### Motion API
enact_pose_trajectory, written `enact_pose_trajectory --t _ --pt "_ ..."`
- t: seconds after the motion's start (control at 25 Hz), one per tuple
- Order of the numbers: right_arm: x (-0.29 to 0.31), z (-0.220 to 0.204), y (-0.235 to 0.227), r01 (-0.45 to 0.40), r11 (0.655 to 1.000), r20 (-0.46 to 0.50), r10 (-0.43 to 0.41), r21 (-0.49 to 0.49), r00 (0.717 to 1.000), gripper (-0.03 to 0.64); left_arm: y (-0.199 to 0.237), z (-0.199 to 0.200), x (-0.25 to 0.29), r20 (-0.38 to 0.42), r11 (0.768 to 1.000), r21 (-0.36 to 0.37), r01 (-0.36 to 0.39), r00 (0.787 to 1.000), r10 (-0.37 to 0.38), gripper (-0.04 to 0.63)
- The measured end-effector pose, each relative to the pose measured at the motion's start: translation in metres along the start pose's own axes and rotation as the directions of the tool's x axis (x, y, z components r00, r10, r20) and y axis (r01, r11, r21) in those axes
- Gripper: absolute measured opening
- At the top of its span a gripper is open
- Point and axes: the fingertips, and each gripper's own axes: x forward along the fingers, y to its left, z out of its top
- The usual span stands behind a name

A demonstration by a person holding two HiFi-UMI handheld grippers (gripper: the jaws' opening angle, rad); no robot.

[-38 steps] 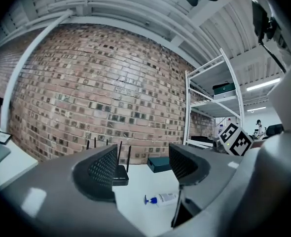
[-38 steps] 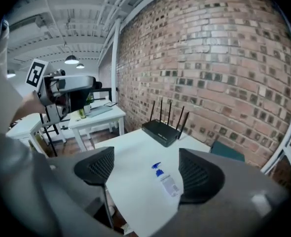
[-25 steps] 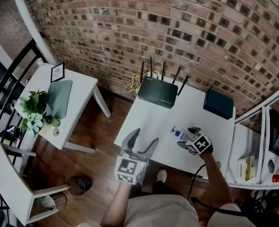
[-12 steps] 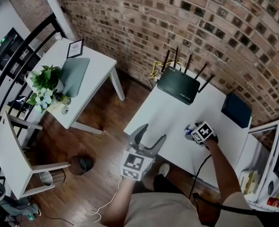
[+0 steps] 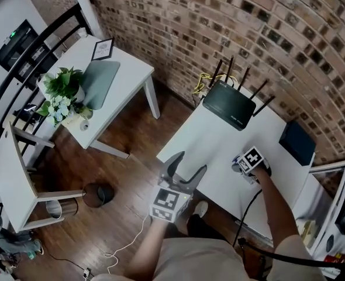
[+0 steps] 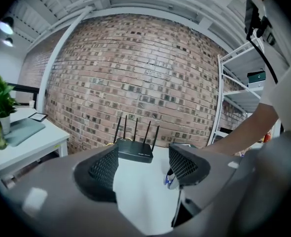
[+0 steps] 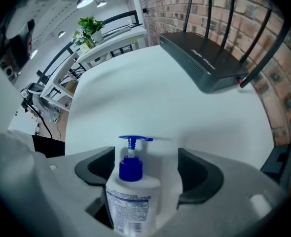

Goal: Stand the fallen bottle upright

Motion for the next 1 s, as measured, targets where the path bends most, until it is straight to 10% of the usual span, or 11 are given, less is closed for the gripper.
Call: enact_pose_trajectory --t 0.32,0.72,1.0 --pt "-0.003 -0.006 0.011 -0.048 0.999 -0.019 0.048 0.014 0.999 0.135 0.011 0.011 -0.005 0.023 0.999 -0.017 -0.037 0.999 0.037 0.333" --pt "-0.045 -0.01 0.014 -0.022 0.997 0.132 0.012 0.074 0.991 0.117 -0.011 0.029 0.007 0.042 1.0 0.007 0.026 0.999 -0.026 0.333" --pt "-0.098 -0.039 0.004 0.045 0.973 0.336 -0.121 0.225 0.934 0.115 -0.059 0.041 0.033 0.04 0.987 0.046 0.154 0.987 -0.155 0.333"
